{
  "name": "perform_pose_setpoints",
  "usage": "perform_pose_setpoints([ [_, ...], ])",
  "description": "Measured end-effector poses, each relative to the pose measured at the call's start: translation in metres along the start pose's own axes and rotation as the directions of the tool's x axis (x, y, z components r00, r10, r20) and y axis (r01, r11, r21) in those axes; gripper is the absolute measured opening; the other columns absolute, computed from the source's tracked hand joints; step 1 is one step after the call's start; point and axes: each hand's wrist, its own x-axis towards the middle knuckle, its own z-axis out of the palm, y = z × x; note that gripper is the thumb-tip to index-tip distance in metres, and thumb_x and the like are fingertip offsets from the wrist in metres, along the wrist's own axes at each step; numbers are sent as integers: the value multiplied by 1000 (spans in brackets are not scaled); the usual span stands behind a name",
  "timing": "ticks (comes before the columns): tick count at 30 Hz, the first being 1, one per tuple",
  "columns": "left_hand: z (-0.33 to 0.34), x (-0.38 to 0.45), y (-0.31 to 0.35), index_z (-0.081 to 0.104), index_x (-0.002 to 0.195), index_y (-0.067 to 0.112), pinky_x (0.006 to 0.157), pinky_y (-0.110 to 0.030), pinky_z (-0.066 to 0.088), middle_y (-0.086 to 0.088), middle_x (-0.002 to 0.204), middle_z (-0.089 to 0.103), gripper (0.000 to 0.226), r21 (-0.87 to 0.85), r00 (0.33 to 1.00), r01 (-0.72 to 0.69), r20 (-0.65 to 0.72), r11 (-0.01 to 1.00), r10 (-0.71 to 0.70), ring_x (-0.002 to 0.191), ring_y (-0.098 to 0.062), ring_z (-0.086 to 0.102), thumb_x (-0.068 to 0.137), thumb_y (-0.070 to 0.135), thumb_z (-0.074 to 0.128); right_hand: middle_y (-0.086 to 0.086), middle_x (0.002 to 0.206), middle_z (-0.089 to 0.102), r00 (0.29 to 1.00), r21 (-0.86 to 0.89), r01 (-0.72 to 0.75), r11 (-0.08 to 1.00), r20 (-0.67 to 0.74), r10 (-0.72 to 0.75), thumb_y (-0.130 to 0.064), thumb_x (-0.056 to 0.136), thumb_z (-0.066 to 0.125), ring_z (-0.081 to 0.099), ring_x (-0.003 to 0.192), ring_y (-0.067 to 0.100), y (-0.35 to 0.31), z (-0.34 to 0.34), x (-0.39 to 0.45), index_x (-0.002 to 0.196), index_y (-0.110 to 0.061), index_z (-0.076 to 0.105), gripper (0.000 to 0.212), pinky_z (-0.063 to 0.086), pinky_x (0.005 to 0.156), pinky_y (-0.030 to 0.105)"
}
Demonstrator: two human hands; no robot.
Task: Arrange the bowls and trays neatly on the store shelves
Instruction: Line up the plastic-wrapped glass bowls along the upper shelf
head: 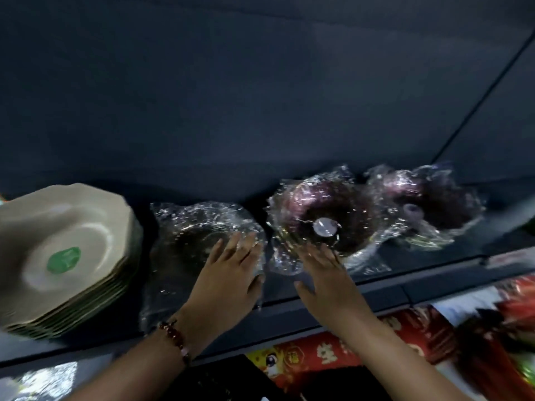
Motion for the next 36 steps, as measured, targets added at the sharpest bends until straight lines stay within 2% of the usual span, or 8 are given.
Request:
perform_pose_setpoints([
  [6,21,65,74,19,153,19,117,-39,3,1,161,6,73,31,995,-96,-1,995,96,149,-21,3,89,53,10,-5,161,-2,993,-62,-118,991,-23,117,-37,100,36,-12,147,18,81,-30,-9,153,-28,7,61,-7,119,32],
  [11,42,120,126,48,141,14,112,-44,27,-3,151,40,61,80,991,-135,-13,988,137,141,-25,34,92,49,34,-4,161,-1,990,-81,-125,989,-76,119,-35,100,38,-12,147,20,138,-41,-11,153,-27,7,63,-12,115,31],
  [14,57,142,143,47,141,11,113,-47,28,-6,152,39,58,50,987,-157,-7,986,158,141,-27,33,92,42,46,-4,161,0,991,-80,-115,990,-78,109,-36,100,38,-12,147,20,159,-48,-11,153,-27,6,62,-13,115,31],
  [19,64,148,155,69,89,19,88,-31,44,3,92,72,20,22,991,-129,-20,991,129,92,-17,67,92,32,54,-4,161,1,993,-28,-96,995,-69,94,-37,99,38,-12,147,20,182,-51,-9,153,-27,11,61,-9,119,34],
  [23,64,146,154,67,87,19,58,-14,38,7,78,71,14,22,989,-126,-71,992,127,64,-6,64,93,27,58,-7,161,3,993,64,-90,994,-70,95,-37,99,40,-10,147,17,190,-47,-9,153,-28,13,61,-5,120,33],
  [27,51,145,151,62,90,20,46,-9,28,14,66,55,17,-54,985,-72,-158,996,63,47,3,44,98,28,50,-10,159,12,988,248,-72,966,-112,102,-33,97,48,0,147,13,192,-49,-9,151,-30,20,61,5,120,31],
  [32,12,143,143,55,91,19,48,-12,18,15,66,42,29,-50,953,-28,-303,998,12,49,5,33,99,35,31,-17,156,14,965,362,34,931,-256,65,-28,93,56,16,143,8,184,-67,-6,150,-38,17,70,25,114,31],
  [36,-22,136,133,56,95,19,53,-11,19,13,75,48,24,9,939,-32,-343,999,34,57,0,38,98,32,36,-20,157,7,915,307,150,940,-402,-15,-26,92,58,14,145,10,166,-90,1,149,-43,10,76,30,113,36],
])
